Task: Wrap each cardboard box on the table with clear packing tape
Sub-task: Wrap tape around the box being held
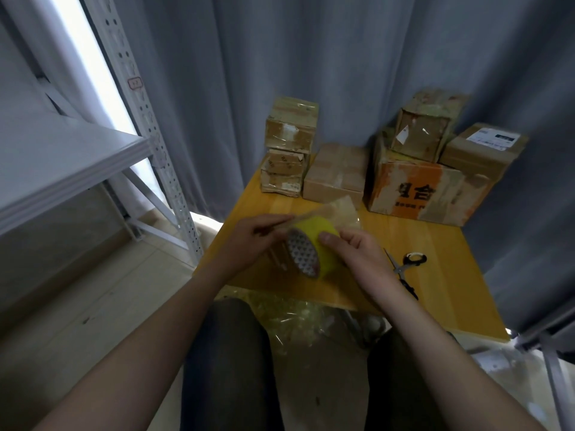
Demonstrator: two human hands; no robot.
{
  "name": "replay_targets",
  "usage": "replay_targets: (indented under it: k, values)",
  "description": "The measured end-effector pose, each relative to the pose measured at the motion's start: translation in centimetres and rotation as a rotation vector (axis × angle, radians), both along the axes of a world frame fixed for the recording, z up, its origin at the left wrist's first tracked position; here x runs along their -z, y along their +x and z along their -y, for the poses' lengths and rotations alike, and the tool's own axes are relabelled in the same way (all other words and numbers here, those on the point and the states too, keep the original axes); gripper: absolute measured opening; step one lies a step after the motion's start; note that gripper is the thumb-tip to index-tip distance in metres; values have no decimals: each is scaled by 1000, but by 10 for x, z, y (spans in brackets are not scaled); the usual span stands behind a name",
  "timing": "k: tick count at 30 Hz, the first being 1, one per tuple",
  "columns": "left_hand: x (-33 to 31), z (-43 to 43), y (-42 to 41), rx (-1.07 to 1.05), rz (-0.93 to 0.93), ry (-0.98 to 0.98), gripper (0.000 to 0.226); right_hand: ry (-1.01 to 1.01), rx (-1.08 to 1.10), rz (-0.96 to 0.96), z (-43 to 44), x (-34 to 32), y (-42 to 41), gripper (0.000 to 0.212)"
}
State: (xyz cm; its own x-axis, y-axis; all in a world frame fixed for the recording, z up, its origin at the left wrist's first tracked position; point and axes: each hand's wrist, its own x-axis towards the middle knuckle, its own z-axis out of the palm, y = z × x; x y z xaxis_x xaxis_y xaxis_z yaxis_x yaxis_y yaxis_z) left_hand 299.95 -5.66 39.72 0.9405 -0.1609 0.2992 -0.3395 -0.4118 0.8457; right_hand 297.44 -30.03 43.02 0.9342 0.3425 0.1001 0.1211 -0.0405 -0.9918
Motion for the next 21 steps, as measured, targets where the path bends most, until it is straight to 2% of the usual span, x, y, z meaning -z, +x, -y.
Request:
replay_targets:
  k: [1,4,7,8,10,11,14,16,18,21]
  values:
    - [-1,1,-1,-37,-107,-105,24,11,-50,40,-3,-5,3,11]
    - [0,-8,2,-76,-355,-256,24,-69,-121,163,-18,-1,17,24]
    - [-4,-24,4,9,-478,-119,34,-46,-65,203,-32,7,29,21]
    - [-5,-27,4,38,-450,-8,47,-38,-40,198,-36,9,33,18]
    - [3,-23,2,23,-335,233,92,-36,-7,200,-45,10,39,10]
    - [7,-16,-1,-19,-291,259,106,-43,15,201,-50,9,41,11]
    - [21,4,-2,-150,-182,137,114,-52,45,205,-55,9,47,18]
    - [23,12,-4,-176,-176,68,116,-37,42,191,-54,9,46,18]
    - [25,15,-5,-191,-173,35,119,-29,53,181,-54,10,45,29]
    - [25,17,-7,-197,-136,34,117,-63,73,163,-54,9,45,28]
